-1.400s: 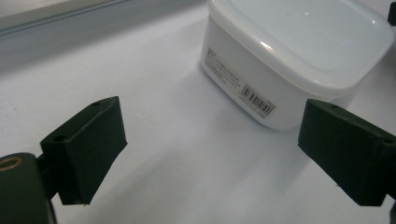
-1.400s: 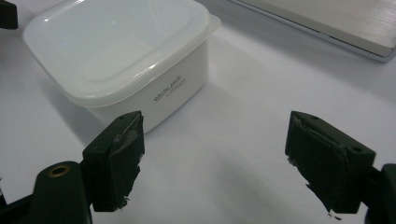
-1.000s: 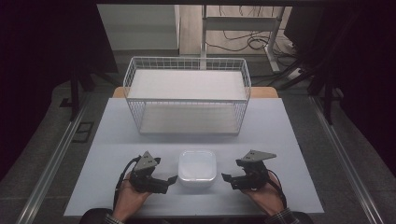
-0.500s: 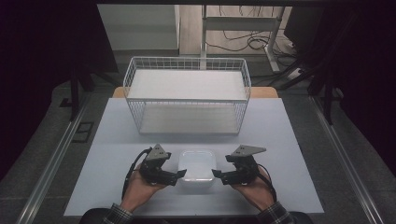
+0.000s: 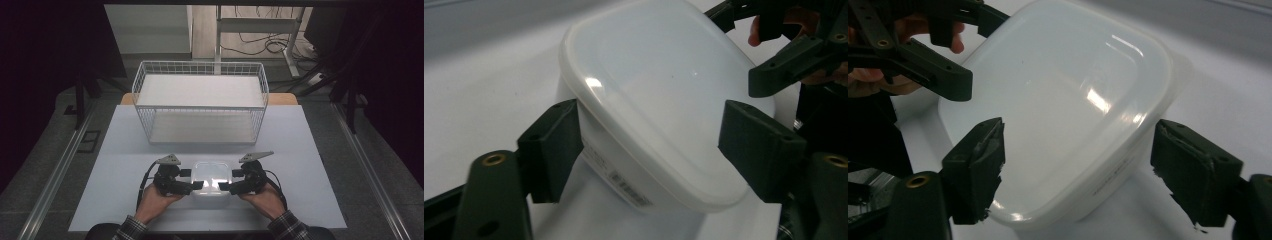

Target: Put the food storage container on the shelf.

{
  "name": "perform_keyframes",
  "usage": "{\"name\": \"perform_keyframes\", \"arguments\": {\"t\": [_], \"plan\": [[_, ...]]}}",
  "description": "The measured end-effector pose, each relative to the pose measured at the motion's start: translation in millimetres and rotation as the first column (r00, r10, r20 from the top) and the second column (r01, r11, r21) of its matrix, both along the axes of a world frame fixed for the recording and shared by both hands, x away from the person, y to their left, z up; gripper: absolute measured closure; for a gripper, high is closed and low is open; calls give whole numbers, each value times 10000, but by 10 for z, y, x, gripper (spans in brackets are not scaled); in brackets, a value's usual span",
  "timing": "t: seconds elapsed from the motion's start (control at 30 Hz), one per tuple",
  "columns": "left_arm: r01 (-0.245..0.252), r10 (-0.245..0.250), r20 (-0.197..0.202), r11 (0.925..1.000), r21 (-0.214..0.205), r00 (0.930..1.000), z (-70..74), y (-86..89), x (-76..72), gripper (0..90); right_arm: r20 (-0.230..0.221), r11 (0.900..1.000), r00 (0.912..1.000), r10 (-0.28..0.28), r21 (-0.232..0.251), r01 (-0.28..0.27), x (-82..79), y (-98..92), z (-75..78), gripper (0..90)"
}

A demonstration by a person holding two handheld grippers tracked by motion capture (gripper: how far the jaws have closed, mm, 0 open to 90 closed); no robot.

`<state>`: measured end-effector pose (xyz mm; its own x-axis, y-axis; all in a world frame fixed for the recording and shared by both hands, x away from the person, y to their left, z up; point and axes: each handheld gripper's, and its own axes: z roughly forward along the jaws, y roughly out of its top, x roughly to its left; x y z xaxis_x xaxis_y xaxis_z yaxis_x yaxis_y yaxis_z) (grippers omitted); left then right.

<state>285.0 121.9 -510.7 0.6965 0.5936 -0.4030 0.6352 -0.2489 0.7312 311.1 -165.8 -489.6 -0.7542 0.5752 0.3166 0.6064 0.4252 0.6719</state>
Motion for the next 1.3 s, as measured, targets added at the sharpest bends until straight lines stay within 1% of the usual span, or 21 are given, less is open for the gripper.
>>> {"name": "perform_keyframes", "arguments": {"t": [0.03,0.07,0.1,0.17,0.23,0.3,0.33,0.37,0.4,0.43,0.47,0.57,0.63,0.77,1.0,1.1,1.13,1.17,1.2,1.23,1.3], "plan": [[-135,135,-20,9999,16,9999,17,15,-41,326,29,10000,10000,-73,-57,73,-23,-19,23,318],[-169,169,-24,9999,-20,9999,22,24,-64,375,39,9997,9997,-232,-58,233,-52,-54,56,401],[-209,209,-6,9998,-26,9998,31,29,-98,414,-54,9995,9995,-322,-1,322,-69,-78,70,457],[-283,283,136,9996,23,9995,59,36,-155,484,-343,9978,9978,-566,334,578,-103,-159,85,558],[-394,394,143,9992,9,9991,88,54,-182,565,-786,9931,9937,-795,796,857,-132,-229,91,633],[-713,718,208,9972,-226,9972,106,74,-215,659,-881,9856,9903,-1072,1214,1175,-173,-285,106,712],[-816,823,267,9964,-237,9963,109,77,-222,701,-907,9809,9888,-1187,1440,1309,-196,-313,123,760],[-931,940,270,9951,-323,9952,106,84,-225,734,-888,9782,9881,-1255,1550,1382,-209,-323,131,791],[-994,1006,227,9940,-466,9947,90,92,-219,771,-681,9774,9882,-1373,1524,1463,-229,-326,139,799],[-1049,1057,79,9924,-649,9944,75,106,-208,774,-348,9812,9899,-1378,1317,1412,-251,-309,149,800],[-1053,1061,83,9923,-658,9943,69,112,-205,777,-203,9814,9895,-1430,1267,1445,-265,-297,155,800],[-1216,1225,156,9913,-502,9923,76,106,-209,780,55,9812,9890,-1481,1263,1462,-284,-271,161,801],[-1283,1296,287,9908,-437,9912,99,113,-211,781,357,9825,9882,-1487,1186,1435,-296,-249,174,801],[-1435,1454,606,9890,-357,9875,181,133,-207,781,766,9831,9869,-1423,1269,1319,-280,-213,234,800],[-1657,1672,989,9859,-237,9809,309,191,-81,782,1194,9849,9843,-1298,1301,1141,-116,-134,340,797],[-1807,1817,1093,9834,-185,9773,348,214,1,782,1367,9856,9822,-1289,1273,1117,-22,-93,388,796],[-1850,1860,1112,9826,-188,9762,355,221,30,782,1438,9863,9812,-1284,1221,1111,22,-74,402,795],[-1850,1860,1112,9826,-188,9762,355,221,30,782,1438,9863,9812,-1284,1221,1111,22,-74,402,795],[-1899,1906,1124,9817,-170,9752,361,230,61,782,1491,9863,9804,-1288,1224,1109,60,-60,407,795],[-2009,2022,1077,9793,-226,9734,365,242,113,782,1452,9852,9803,-1337,1264,1156,135,-35,412,792],[-2100,2115,1068,9774,-245,9715,366,254,168,782,1475,9841,9789,-1411,1286,1225,203,-6,415,791]]}}
